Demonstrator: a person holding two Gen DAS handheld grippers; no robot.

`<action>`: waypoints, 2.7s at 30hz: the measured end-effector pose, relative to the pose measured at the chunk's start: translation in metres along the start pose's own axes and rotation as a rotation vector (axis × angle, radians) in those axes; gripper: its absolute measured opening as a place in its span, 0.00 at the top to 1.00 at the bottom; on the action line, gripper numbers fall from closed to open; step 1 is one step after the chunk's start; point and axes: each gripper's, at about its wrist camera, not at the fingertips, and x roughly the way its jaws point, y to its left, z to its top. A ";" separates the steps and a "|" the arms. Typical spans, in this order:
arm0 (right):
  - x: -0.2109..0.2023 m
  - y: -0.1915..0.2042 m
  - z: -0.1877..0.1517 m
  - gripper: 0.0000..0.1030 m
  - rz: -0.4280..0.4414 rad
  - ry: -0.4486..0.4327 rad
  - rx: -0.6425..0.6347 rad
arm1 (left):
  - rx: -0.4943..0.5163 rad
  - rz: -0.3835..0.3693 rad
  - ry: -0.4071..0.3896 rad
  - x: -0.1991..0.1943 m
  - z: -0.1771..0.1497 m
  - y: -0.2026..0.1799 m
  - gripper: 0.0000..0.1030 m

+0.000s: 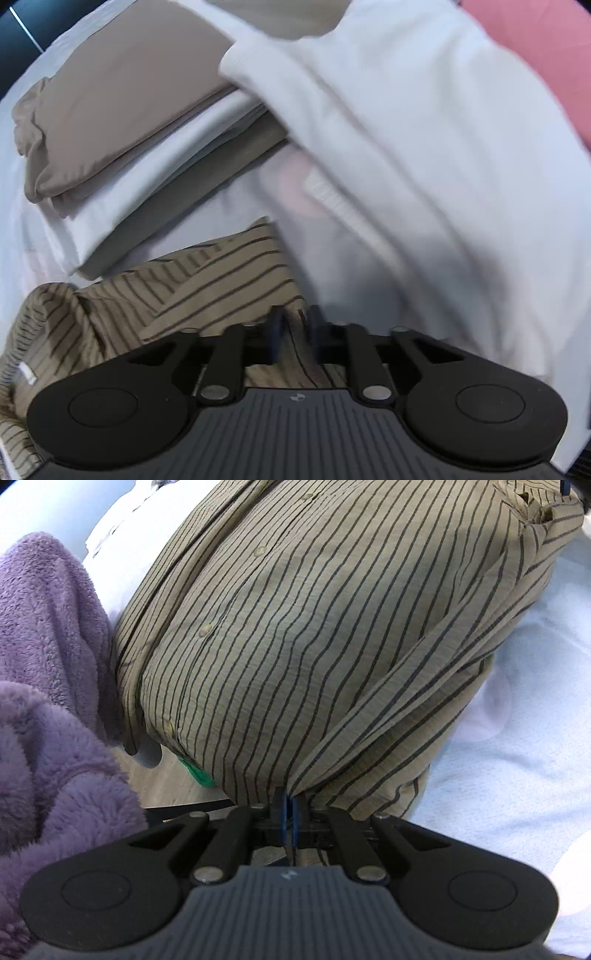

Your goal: Fold clothes

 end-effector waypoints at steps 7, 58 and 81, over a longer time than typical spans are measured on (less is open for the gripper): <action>-0.007 0.006 -0.003 0.97 -0.009 -0.019 -0.023 | -0.051 -0.105 -0.123 -0.044 -0.020 0.039 0.99; -0.003 0.070 0.016 0.81 0.026 -0.003 -0.070 | -0.553 -0.477 -0.237 -0.102 -0.404 0.143 0.62; -0.011 -0.008 -0.038 0.69 -0.251 -0.037 0.125 | -0.259 -0.526 0.017 -0.081 -0.458 0.014 0.61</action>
